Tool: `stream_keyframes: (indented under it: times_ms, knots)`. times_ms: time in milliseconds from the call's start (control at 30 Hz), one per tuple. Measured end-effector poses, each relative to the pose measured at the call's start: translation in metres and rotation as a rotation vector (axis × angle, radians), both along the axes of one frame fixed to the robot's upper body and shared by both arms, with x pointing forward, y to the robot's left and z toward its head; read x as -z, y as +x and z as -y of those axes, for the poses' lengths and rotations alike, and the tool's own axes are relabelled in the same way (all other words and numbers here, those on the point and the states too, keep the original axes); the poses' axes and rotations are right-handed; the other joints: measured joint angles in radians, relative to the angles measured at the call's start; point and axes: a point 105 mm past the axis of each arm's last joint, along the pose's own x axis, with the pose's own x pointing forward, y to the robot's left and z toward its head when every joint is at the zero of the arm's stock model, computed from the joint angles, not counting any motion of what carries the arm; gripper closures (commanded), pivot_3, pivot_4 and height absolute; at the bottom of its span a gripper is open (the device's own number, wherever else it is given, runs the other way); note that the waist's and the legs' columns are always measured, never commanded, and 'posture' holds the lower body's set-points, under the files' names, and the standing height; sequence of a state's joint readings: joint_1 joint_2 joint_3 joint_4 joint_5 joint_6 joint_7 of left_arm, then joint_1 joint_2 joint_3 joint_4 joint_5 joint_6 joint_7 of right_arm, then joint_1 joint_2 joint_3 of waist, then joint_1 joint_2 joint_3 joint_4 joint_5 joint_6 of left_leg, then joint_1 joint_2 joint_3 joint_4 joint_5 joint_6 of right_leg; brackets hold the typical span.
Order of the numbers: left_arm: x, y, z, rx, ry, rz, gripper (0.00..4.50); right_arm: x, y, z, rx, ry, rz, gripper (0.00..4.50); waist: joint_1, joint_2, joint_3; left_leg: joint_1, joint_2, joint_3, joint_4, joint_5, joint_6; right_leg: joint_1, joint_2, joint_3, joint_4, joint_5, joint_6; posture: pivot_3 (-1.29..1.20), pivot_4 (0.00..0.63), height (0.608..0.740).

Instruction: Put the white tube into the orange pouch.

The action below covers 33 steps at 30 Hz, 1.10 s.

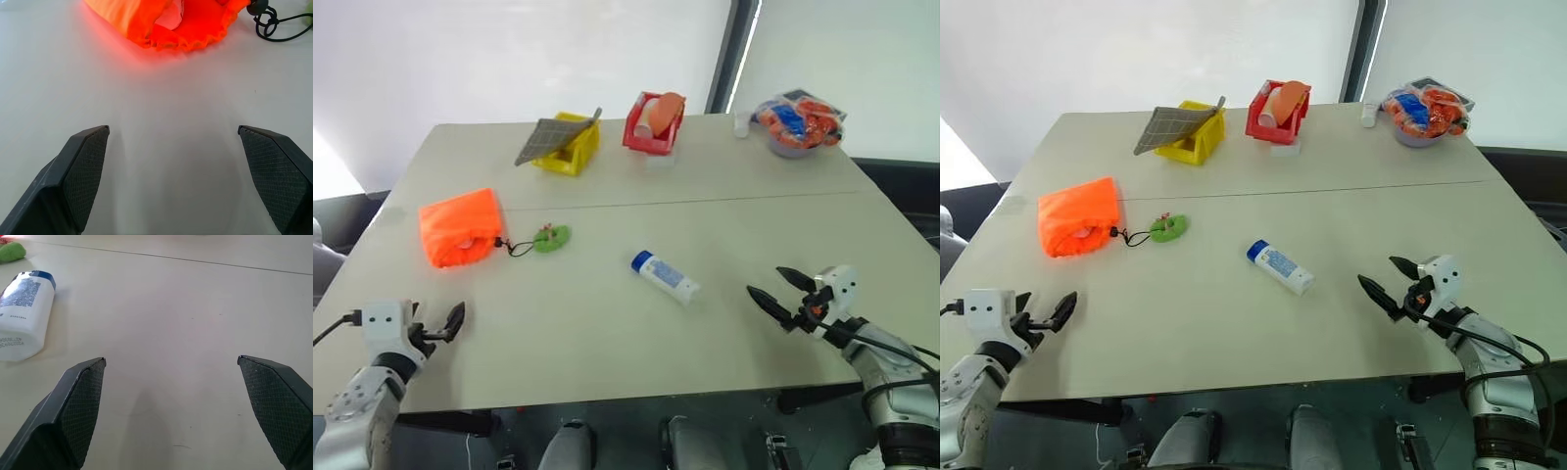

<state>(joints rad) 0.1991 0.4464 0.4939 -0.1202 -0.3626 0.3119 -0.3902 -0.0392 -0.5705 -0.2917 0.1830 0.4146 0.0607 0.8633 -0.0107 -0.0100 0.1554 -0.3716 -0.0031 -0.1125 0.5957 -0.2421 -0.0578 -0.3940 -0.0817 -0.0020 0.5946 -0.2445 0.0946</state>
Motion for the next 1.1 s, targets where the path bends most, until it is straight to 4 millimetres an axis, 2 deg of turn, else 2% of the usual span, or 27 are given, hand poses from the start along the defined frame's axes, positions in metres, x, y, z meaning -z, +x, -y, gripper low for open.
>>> stream_keyframes:
  times_ms: [267, 367, 567, 633, 767, 833, 900, 1000, 1100]
  knots:
    - [-0.007, 0.005, 0.001, 0.0, 0.006, 0.034, 0.0, 0.0, 0.001, 0.0, 0.006, -0.002, 0.002, 0.03, -0.001, 0.0, 0.0, 0.0, 0.0, 0.0, 0.0, 0.0, 0.0, 0.0, 0.0, 0.0, 0.0, 0.0, 0.0, 0.0, 0.15, 0.74]
    - [-0.01, 0.01, 0.003, -0.002, 0.006, 0.051, 0.0, -0.002, 0.006, -0.007, -0.008, -0.002, 0.012, 0.03, -0.002, 0.0, 0.0, 0.0, 0.0, 0.0, 0.0, 0.0, 0.0, 0.0, 0.0, 0.0, 0.0, 0.0, 0.0, 0.0, 0.15, 0.74]
    - [-0.044, 0.024, 0.007, 0.024, 0.108, 0.134, 0.0, -0.012, 0.015, -0.034, -0.092, 0.002, 0.04, 0.03, 0.0, 0.0, 0.0, 0.0, 0.0, 0.0, 0.0, 0.0, 0.0, 0.0, 0.0, 0.0, 0.0, 0.0, 0.0, 0.0, 0.15, 0.74]
    - [-0.05, 0.029, 0.006, 0.041, 0.221, 0.113, 0.0, -0.018, 0.016, -0.046, -0.125, 0.016, 0.053, 0.03, 0.0, 0.0, 0.0, 0.0, 0.0, 0.0, -0.001, 0.0, 0.0, 0.0, 0.001, 0.0, 0.0, 0.0, 0.0, 0.0, 0.15, 0.74]
    - [-0.073, 0.052, -0.004, 0.031, 0.533, 0.093, 0.0, -0.044, 0.015, -0.098, -0.269, 0.077, 0.12, 0.03, -0.001, 0.0, 0.0, 0.001, 0.0, -0.001, -0.001, 0.0, 0.0, -0.001, 0.001, 0.0, 0.002, 0.0, 0.0, 0.0, 0.15, 0.74]
    - [-0.079, 0.059, -0.008, 0.027, 0.619, 0.094, 0.0, -0.048, 0.011, -0.115, -0.318, 0.092, 0.128, 0.03, -0.002, 0.001, 0.0, 0.0, 0.0, -0.001, -0.002, 0.0, 0.0, -0.001, 0.001, 0.0, 0.001, 0.0, 0.0, 0.0, 0.15, 0.74]
    - [-0.075, 0.066, -0.01, 0.042, 0.665, 0.066, 0.0, -0.05, 0.007, -0.13, -0.353, 0.113, 0.122, 0.03, -0.001, 0.001, 0.0, 0.0, 0.0, 0.0, -0.002, 0.0, 0.0, -0.002, 0.001, 0.0, 0.001, 0.0, 0.0, 0.0, 0.15, 0.74]
    - [-0.057, 0.078, -0.007, 0.106, 0.702, 0.002, 0.0, -0.052, 0.001, -0.154, -0.406, 0.146, 0.12, 0.03, 0.0, 0.0, 0.0, -0.001, 0.0, -0.001, -0.003, 0.0, 0.0, -0.003, 0.001, 0.0, 0.001, 0.001, 0.0, 0.0, 0.15, 0.74]
    - [-0.048, 0.086, 0.0, 0.168, 0.709, -0.02, 0.0, -0.054, -0.001, -0.164, -0.424, 0.161, 0.122, 0.03, 0.0, 0.0, 0.0, -0.001, 0.0, -0.001, -0.003, 0.0, 0.0, -0.003, 0.001, 0.0, 0.001, 0.002, -0.001, 0.0, 0.15, 0.74]
